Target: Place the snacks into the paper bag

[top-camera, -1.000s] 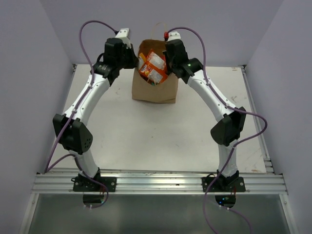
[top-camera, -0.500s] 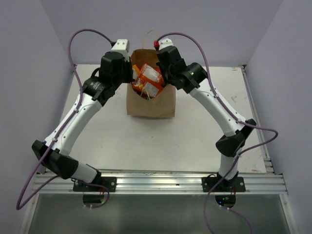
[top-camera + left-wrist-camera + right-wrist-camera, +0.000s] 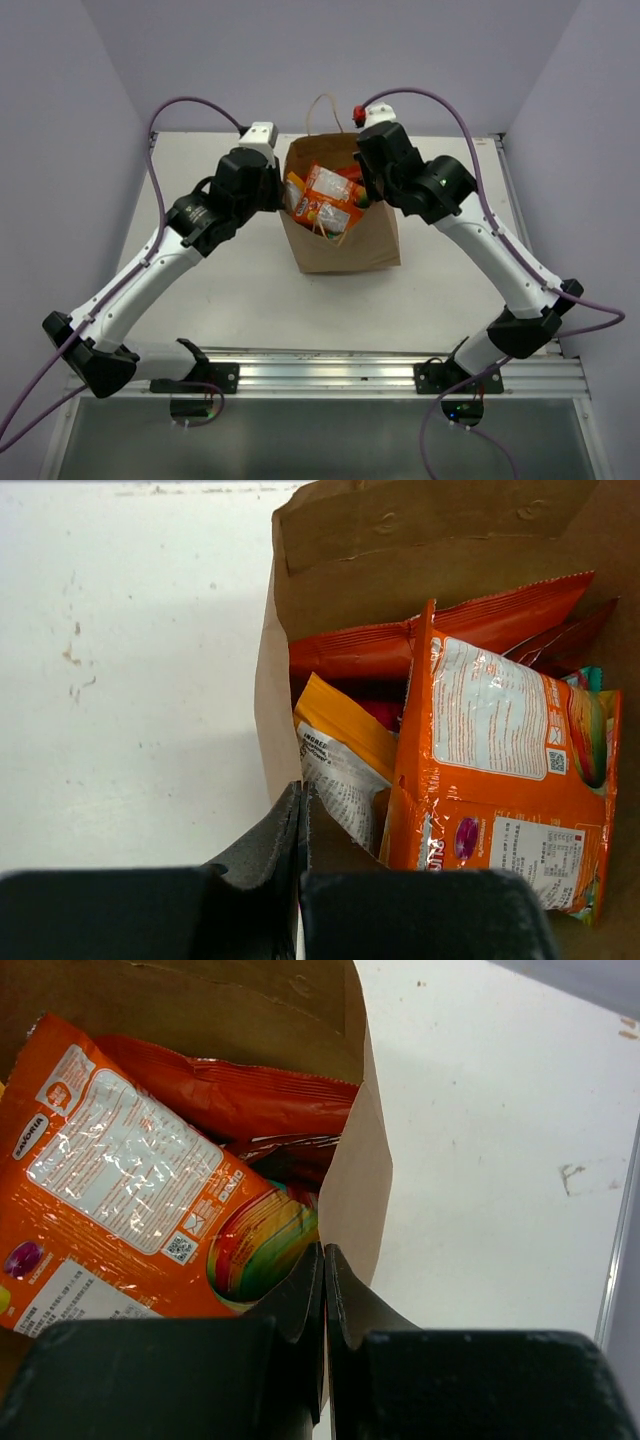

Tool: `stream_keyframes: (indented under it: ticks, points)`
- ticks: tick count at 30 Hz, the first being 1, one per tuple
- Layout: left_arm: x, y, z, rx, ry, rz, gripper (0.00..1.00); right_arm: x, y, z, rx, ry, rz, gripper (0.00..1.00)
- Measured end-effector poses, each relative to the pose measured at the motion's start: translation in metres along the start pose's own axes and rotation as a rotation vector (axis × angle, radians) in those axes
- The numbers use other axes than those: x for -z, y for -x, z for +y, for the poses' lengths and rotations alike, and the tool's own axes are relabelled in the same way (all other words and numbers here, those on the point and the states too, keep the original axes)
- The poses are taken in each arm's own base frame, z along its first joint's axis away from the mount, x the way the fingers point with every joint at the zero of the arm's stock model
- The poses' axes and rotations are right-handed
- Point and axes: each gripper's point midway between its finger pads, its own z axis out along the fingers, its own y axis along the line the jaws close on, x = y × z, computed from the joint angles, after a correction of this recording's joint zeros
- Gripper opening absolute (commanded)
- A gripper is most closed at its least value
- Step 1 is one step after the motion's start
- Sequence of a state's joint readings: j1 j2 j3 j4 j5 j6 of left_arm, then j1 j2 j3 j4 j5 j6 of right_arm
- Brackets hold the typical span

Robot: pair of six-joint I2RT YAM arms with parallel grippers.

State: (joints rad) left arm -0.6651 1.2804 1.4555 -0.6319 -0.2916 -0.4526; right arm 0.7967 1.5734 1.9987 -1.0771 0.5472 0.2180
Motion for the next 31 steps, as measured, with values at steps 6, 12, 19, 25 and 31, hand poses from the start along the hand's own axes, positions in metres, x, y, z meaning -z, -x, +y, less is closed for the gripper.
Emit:
stream_keyframes:
  ticks: [6,12,19,25,31]
  points:
    - [0.002,-0.023,-0.011,-0.007,-0.008,0.048,0.0,-0.01,-0.048,0.002,0.01,-0.009,0.108,0.0]
    - [0.01,-0.024,-0.02,-0.013,-0.019,0.035,0.0,-0.012,-0.066,0.003,-0.012,-0.009,0.129,0.0]
    - [0.016,-0.013,-0.025,-0.027,-0.013,-0.013,0.99,0.0,-0.045,-0.004,-0.062,-0.021,0.062,0.71]
    - [0.044,0.059,-0.025,-0.019,0.028,-0.225,1.0,0.047,0.019,-0.051,-0.145,-0.154,-0.13,0.91]
    - [0.085,0.125,0.0,-0.012,0.146,-0.448,1.0,0.079,0.015,-0.107,-0.142,-0.37,-0.174,0.94]
